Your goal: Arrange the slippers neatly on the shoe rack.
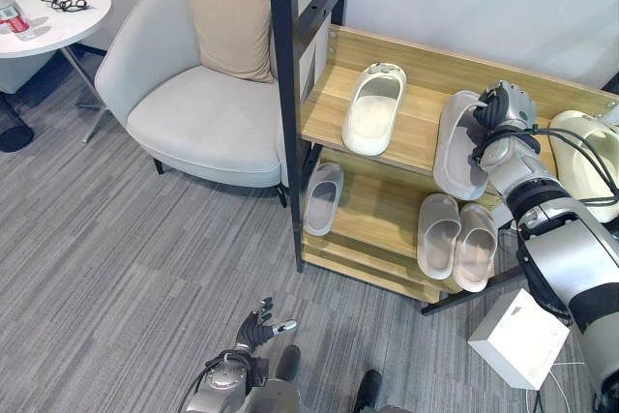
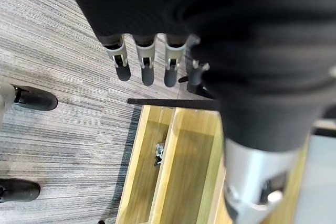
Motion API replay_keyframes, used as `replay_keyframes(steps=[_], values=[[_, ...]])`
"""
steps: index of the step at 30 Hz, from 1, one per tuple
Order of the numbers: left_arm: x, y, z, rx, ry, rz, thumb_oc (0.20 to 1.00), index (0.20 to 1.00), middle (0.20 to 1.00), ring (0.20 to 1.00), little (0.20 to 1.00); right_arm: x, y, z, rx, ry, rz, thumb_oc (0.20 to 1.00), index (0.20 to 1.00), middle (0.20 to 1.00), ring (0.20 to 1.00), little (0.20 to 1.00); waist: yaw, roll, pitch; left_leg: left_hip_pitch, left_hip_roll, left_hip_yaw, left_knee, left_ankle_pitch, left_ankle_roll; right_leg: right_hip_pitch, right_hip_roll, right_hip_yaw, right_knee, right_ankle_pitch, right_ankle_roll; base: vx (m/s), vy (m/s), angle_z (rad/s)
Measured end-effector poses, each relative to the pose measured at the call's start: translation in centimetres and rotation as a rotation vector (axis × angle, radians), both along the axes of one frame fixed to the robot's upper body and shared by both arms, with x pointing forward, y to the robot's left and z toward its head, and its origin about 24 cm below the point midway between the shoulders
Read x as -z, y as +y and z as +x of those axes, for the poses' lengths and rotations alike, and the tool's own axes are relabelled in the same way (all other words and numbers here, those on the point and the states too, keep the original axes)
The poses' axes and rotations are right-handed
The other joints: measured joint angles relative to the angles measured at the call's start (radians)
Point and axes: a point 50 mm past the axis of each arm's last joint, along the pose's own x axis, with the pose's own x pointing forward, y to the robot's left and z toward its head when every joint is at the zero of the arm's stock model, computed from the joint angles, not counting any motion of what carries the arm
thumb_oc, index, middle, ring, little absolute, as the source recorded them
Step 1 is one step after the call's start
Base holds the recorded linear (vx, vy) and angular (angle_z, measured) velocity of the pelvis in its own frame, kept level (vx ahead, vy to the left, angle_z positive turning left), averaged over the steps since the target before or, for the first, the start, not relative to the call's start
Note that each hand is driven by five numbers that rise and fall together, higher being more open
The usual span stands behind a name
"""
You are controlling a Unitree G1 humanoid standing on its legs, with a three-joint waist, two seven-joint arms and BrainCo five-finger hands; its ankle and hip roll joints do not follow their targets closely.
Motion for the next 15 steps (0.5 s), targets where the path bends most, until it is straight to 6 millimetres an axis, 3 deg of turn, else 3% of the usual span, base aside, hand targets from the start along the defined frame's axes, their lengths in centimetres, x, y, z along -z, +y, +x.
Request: replay_keyframes(steps=[4, 6, 9, 11, 12, 14, 15], values=[[0.0, 0.0, 0.0, -0.002, 0.001, -0.001, 1.000, 1.000, 1.000, 1.000, 1.000, -0.2, -0.3, -0.1, 0.011, -0.062, 0.141, 0.200, 0.200, 0.200, 0.200, 0.200, -0.003, 0.004, 0.000, 0.004, 0.000, 0.003, 0.000, 0.000, 0.000, 0.002, 0.000, 0.002, 0.000, 0.000, 0.000, -0.01, 0.001, 0.00], [0.0, 0.1, -0.1, -0.013, 0.003, 0.001, 1.000, 1.000, 1.000, 1.000, 1.000, 0.2, -0.2, -0.6, -0.004, -0.157, 0.301, 0.200, 0.200, 0.200, 0.200, 0.200, -0.007, 0.008, -0.001, 0.008, 0.000, 0.005, 0.000, 0.000, 0.000, 0.006, 0.000, 0.005, 0.000, 0.000, 0.000, -0.02, 0.007, -0.01], [0.1, 0.2, -0.4, -0.037, 0.003, 0.006, 1.000, 1.000, 1.000, 1.000, 1.000, 0.4, 2.4, -2.5, -0.169, -0.341, 0.437, 0.200, 0.200, 0.200, 0.200, 0.200, -0.033, 0.030, 0.002, 0.013, 0.000, 0.012, 0.000, -0.002, 0.003, 0.007, -0.001, 0.013, 0.000, 0.003, 0.001, -0.02, -0.002, -0.08], [-0.3, 0.2, -0.4, -0.069, -0.018, -0.014, 1.000, 1.000, 1.000, 1.000, 1.000, 1.6, 3.2, -5.2, -0.236, -0.431, 0.509, 0.200, 0.200, 0.200, 0.200, 0.200, -0.034, 0.043, 0.002, 0.019, 0.000, 0.025, 0.000, -0.003, 0.005, 0.010, 0.000, 0.020, 0.000, 0.003, 0.001, -0.02, -0.023, -0.10], [-0.7, 0.1, -0.3, -0.106, -0.047, -0.038, 1.000, 1.000, 1.000, 1.000, 1.000, 2.8, 3.4, -7.6, -0.266, -0.494, 0.572, 0.200, 0.200, 0.200, 0.200, 0.200, -0.039, 0.056, 0.008, 0.021, 0.000, 0.026, 0.000, -0.004, 0.005, 0.010, -0.001, 0.024, 0.000, 0.004, 0.001, -0.02, -0.029, -0.06], [-1.1, -0.1, 0.0, -0.111, -0.065, -0.051, 1.000, 1.000, 1.000, 1.000, 1.000, 3.9, 2.7, -10.7, -0.241, -0.564, 0.680, 0.200, 0.200, 0.200, 0.200, 0.200, -0.043, 0.070, 0.013, 0.022, -0.001, 0.028, 0.000, -0.004, 0.005, 0.012, -0.002, 0.023, 0.000, 0.005, 0.001, -0.02, -0.029, -0.08], [-0.9, 0.2, -0.5, -0.138, -0.064, -0.053, 1.000, 1.000, 1.000, 1.000, 1.000, 4.5, 3.3, -11.4, -0.255, -0.592, 0.739, 0.200, 0.200, 0.200, 0.200, 0.200, -0.067, 0.078, 0.017, 0.031, 0.000, 0.034, -0.001, -0.006, 0.008, 0.015, -0.001, 0.035, 0.000, 0.006, 0.001, -0.03, -0.030, -0.14]])
